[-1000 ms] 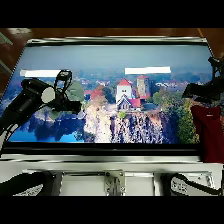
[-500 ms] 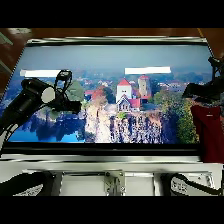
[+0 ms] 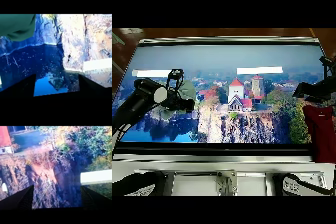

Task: Fold the shirts.

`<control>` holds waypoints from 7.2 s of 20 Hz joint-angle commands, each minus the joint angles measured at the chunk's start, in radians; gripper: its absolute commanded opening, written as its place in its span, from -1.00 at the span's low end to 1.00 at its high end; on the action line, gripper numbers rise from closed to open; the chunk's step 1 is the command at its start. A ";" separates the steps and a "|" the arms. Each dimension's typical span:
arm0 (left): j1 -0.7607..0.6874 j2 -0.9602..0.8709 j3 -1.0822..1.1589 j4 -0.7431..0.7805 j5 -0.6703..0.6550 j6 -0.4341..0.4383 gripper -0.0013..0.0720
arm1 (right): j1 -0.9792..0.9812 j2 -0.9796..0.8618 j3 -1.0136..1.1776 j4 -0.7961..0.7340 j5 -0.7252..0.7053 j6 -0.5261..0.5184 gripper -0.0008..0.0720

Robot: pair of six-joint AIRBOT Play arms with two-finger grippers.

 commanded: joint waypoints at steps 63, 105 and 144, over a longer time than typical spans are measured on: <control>-0.004 -0.145 0.087 -0.314 -0.174 0.199 0.90 | 0.001 0.309 -0.445 0.210 -0.037 -0.130 0.90; 0.059 0.043 -0.351 -0.535 0.254 0.248 -0.88 | 0.386 -0.182 -0.383 0.567 -0.317 -0.166 -0.81; 0.202 0.322 -0.335 -0.265 -0.100 0.163 -0.87 | 0.361 -0.223 0.029 0.078 -0.628 -0.050 -0.81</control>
